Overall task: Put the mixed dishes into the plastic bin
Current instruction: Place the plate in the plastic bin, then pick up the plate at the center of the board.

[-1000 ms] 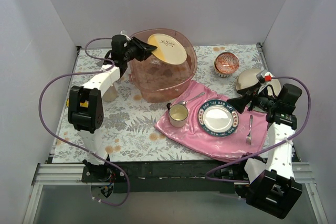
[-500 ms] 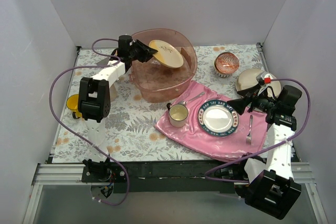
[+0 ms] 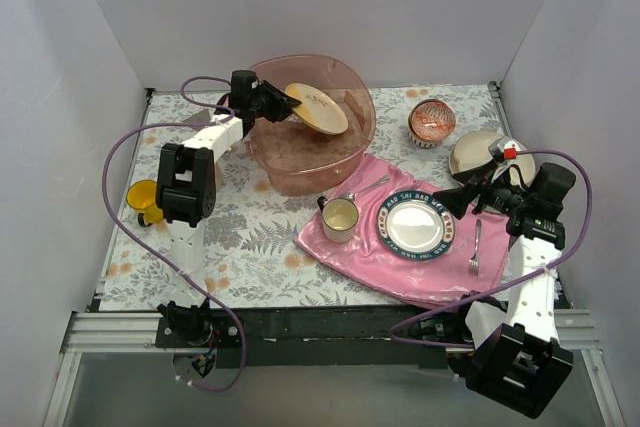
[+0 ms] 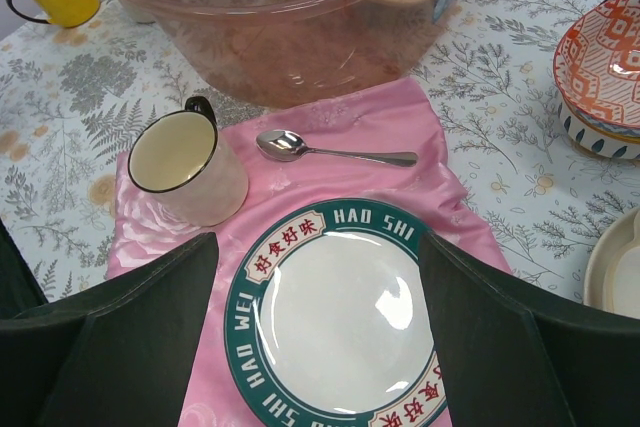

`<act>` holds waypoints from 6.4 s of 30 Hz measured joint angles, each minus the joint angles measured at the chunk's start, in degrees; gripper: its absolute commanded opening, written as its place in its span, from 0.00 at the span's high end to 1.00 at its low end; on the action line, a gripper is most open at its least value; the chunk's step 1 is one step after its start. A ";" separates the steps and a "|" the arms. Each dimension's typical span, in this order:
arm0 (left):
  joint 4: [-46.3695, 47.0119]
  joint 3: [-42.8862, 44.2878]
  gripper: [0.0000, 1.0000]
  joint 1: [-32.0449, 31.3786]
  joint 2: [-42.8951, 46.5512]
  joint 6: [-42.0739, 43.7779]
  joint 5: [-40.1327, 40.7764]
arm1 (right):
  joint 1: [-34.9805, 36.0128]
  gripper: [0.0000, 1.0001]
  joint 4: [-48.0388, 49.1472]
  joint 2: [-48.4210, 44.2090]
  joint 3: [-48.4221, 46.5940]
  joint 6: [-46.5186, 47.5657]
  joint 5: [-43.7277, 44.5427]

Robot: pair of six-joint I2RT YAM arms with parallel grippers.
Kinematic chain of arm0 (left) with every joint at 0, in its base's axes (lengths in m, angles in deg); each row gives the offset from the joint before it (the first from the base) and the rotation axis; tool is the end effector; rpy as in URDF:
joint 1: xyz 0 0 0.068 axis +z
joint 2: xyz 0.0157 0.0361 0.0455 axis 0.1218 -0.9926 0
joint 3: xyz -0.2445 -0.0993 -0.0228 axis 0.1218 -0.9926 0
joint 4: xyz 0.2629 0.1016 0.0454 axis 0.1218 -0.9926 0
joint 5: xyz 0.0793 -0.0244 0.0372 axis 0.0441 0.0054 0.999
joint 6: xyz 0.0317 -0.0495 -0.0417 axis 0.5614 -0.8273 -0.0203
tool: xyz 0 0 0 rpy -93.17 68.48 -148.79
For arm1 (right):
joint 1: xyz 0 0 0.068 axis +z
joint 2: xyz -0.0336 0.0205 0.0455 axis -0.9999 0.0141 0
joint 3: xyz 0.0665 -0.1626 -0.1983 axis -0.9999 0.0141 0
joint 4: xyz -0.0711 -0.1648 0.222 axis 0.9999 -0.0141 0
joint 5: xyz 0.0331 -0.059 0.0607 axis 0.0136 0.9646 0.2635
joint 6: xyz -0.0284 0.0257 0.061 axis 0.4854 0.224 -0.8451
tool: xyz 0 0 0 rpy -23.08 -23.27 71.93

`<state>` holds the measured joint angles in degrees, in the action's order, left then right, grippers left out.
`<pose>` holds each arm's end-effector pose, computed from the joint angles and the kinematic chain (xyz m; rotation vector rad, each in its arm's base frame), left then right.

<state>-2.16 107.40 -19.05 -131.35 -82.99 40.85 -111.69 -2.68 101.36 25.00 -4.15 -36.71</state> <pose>0.5360 -0.1371 0.1884 -1.5342 1.9277 -1.4770 0.2284 -0.0359 0.2732 -0.5675 1.6943 0.6708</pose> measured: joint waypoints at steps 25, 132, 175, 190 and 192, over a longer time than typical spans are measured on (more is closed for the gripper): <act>-2.86 6.29 0.43 0.28 -4.59 0.09 2.71 | 0.00 0.12 -0.11 0.02 0.00 1.07 0.11; -33.20 22.34 0.02 -4.26 0.11 29.05 25.40 | -1.11 0.11 -0.26 -2.71 0.83 3.76 2.67; -11.15 -65.59 0.02 -3.50 95.41 45.44 14.12 | 23.65 0.28 -23.61 18.23 -16.90 24.57 66.69; -9.68 -65.85 0.02 -3.50 93.29 45.20 14.34 | 25.53 0.46 -6.80 25.88 -10.43 25.81 79.36; -9.66 -65.85 0.02 -3.50 93.29 45.20 14.34 | 25.53 0.46 -5.68 27.10 -10.43 26.12 79.73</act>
<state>-11.82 41.54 -22.55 -38.07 -37.79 55.19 -86.16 -8.36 128.46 14.58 21.97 43.03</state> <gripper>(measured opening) 0.981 0.550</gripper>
